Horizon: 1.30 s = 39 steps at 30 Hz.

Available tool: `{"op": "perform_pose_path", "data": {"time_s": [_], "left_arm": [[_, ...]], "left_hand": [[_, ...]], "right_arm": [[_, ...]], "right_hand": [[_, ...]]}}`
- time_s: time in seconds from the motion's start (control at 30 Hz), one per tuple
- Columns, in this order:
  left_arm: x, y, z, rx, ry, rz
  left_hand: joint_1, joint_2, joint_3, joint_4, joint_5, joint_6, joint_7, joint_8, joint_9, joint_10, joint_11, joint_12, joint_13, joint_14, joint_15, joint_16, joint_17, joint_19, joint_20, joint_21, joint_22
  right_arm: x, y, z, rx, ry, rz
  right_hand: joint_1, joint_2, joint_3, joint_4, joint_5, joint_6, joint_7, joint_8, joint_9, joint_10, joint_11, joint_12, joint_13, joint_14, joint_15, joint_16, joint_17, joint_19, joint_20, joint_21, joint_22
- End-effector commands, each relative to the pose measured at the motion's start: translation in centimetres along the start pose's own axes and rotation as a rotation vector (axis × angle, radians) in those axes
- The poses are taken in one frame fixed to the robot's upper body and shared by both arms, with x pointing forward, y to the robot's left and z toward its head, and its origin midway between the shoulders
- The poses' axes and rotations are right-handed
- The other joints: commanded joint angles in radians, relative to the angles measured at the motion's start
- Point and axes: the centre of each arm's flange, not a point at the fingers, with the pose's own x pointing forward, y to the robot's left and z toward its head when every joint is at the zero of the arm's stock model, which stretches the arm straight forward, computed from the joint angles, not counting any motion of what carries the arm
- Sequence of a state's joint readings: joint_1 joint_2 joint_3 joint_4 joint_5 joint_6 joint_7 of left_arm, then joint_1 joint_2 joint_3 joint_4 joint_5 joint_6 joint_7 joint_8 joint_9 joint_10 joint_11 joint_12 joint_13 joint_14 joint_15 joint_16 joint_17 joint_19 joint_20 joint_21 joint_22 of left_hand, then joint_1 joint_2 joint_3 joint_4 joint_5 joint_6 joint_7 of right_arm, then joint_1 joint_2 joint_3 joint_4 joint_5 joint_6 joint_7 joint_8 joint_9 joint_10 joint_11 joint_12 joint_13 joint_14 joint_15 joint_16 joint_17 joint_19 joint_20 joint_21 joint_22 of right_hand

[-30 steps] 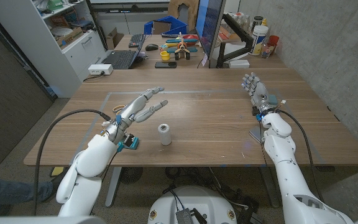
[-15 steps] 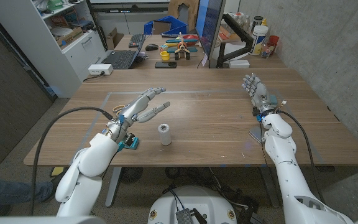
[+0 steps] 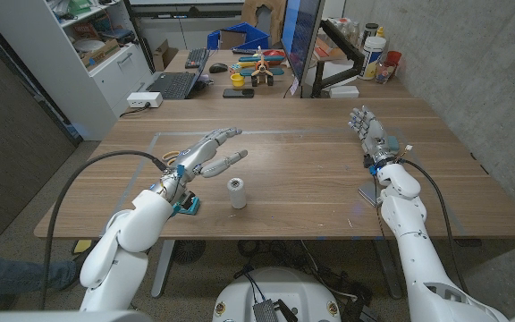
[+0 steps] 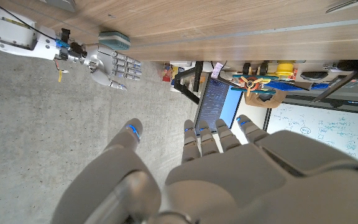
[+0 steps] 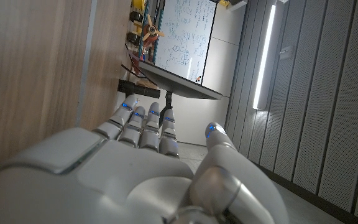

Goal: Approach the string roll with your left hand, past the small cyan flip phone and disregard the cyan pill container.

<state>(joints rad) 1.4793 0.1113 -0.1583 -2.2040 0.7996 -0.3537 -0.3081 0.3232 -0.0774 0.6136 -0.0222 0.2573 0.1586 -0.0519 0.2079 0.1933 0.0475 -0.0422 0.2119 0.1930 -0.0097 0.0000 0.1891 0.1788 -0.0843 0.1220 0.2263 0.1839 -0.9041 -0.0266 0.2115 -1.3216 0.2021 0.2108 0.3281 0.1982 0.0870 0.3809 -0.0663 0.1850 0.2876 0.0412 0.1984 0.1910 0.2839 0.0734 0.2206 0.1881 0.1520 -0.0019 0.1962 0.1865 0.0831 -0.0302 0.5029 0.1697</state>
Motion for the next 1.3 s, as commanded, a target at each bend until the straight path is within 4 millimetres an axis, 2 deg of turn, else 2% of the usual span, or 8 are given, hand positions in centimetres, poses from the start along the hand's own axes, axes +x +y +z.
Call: {"op": "perform_pose_path", "data": {"time_s": [0.03, 0.1, 0.17, 0.37, 0.47, 0.67, 0.97, 1.3], "left_arm": [[0.37, -0.34, 0.45, 0.066, 0.008, -0.038], [0.43, -0.46, 0.46, 0.072, 0.009, -0.043], [0.46, -0.49, 0.47, 0.080, 0.012, -0.045], [0.51, -0.50, 0.45, 0.092, 0.013, -0.055], [0.55, -0.47, 0.43, 0.090, 0.014, -0.063], [0.57, -0.48, 0.50, 0.111, 0.015, -0.076], [0.35, -0.68, 0.59, 0.152, 0.027, -0.087], [0.26, -1.01, 0.49, 0.174, 0.036, -0.095]], "left_hand": [[0.019, 0.001, 0.005, -0.008, 0.000, 0.005, -0.014, 0.006, 0.002, 0.002, -0.013, -0.003, 0.005, 0.008, 0.005, 0.004, 0.005, 0.015, 0.028, 0.010, 0.003], [0.021, 0.001, 0.005, -0.009, 0.000, 0.005, -0.017, 0.005, 0.003, 0.002, -0.015, -0.002, 0.005, 0.009, 0.010, 0.004, 0.006, 0.019, 0.033, 0.011, 0.003], [0.024, 0.002, 0.005, -0.011, 0.000, 0.006, -0.018, 0.005, 0.003, 0.003, -0.015, -0.002, 0.006, 0.010, 0.015, 0.004, 0.006, 0.029, 0.050, 0.013, 0.003], [0.030, 0.004, 0.006, -0.014, -0.002, 0.009, -0.024, 0.005, 0.003, 0.002, -0.014, -0.001, 0.006, 0.014, 0.020, 0.005, 0.007, 0.052, 0.069, 0.019, 0.003], [0.035, 0.005, 0.007, -0.016, -0.002, 0.014, -0.037, 0.006, 0.003, 0.005, -0.017, 0.000, 0.007, 0.019, 0.021, 0.007, 0.008, 0.058, 0.076, 0.020, 0.003], [0.041, 0.005, 0.008, -0.020, -0.003, 0.034, -0.045, 0.012, 0.003, 0.004, -0.018, 0.000, 0.007, 0.023, 0.022, 0.008, 0.008, 0.065, 0.083, 0.020, 0.003], [0.049, 0.005, 0.009, -0.025, -0.004, 0.050, -0.040, 0.016, 0.003, 0.007, -0.020, 0.002, 0.008, 0.031, 0.022, 0.010, 0.009, 0.075, 0.087, 0.021, 0.003], [0.056, 0.005, 0.009, -0.029, -0.004, 0.054, -0.042, 0.015, 0.004, 0.011, -0.019, 0.004, 0.008, 0.030, 0.023, 0.009, 0.010, 0.061, 0.077, 0.013, 0.004]], "right_arm": [[0.38, 0.30, -0.17, -0.001, 0.001, 0.005], [0.44, 0.35, -0.20, -0.002, 0.002, 0.006], [0.48, 0.38, -0.24, -0.001, 0.002, 0.006], [0.53, 0.43, -0.32, -0.002, 0.004, 0.004], [0.55, 0.44, -0.34, -0.002, 0.005, 0.003], [0.61, 0.48, -0.35, -0.001, 0.004, 0.003], [0.75, 0.49, -0.27, -0.004, 0.002, 0.002], [0.90, 0.48, -0.28, -0.005, 0.002, 0.002]], "right_hand": [[-0.001, -0.002, 0.003, -0.002, 0.004, 0.007, -0.005, 0.000, 0.003, 0.008, -0.001, 0.002, 0.002, 0.008, -0.002, -0.001, 0.001, 0.011, -0.002, -0.003, 0.004], [-0.001, -0.002, 0.003, -0.002, 0.005, 0.007, -0.005, 0.000, 0.003, 0.008, 0.000, 0.002, 0.002, 0.009, -0.002, -0.001, 0.001, 0.012, -0.002, -0.004, 0.004], [-0.001, -0.001, 0.003, -0.002, 0.005, 0.007, -0.006, 0.000, 0.003, 0.007, -0.002, 0.001, 0.002, 0.009, -0.002, -0.001, 0.001, 0.012, -0.001, -0.005, 0.005], [-0.001, -0.001, 0.003, -0.002, 0.005, 0.007, -0.005, 0.000, 0.003, 0.007, -0.001, 0.001, 0.002, 0.009, -0.002, -0.001, 0.001, 0.013, -0.001, -0.008, 0.005], [-0.001, -0.001, 0.003, -0.003, 0.005, 0.007, -0.006, 0.000, 0.003, 0.008, 0.001, 0.002, 0.002, 0.010, -0.002, -0.001, 0.001, 0.013, -0.001, -0.009, 0.005], [-0.002, -0.001, 0.003, -0.002, 0.005, 0.008, -0.006, 0.000, 0.003, 0.009, -0.001, 0.002, 0.002, 0.011, -0.002, -0.001, 0.001, 0.014, 0.000, -0.011, 0.005], [-0.002, 0.000, 0.003, -0.003, 0.005, 0.008, -0.007, 0.000, 0.003, 0.008, 0.000, 0.001, 0.002, 0.011, -0.003, -0.001, 0.001, 0.015, 0.000, -0.014, 0.005], [-0.003, 0.000, 0.003, -0.003, 0.004, 0.009, -0.008, 0.000, 0.003, 0.008, -0.001, 0.001, 0.002, 0.012, -0.002, -0.001, 0.001, 0.017, 0.000, -0.018, 0.005]]}}
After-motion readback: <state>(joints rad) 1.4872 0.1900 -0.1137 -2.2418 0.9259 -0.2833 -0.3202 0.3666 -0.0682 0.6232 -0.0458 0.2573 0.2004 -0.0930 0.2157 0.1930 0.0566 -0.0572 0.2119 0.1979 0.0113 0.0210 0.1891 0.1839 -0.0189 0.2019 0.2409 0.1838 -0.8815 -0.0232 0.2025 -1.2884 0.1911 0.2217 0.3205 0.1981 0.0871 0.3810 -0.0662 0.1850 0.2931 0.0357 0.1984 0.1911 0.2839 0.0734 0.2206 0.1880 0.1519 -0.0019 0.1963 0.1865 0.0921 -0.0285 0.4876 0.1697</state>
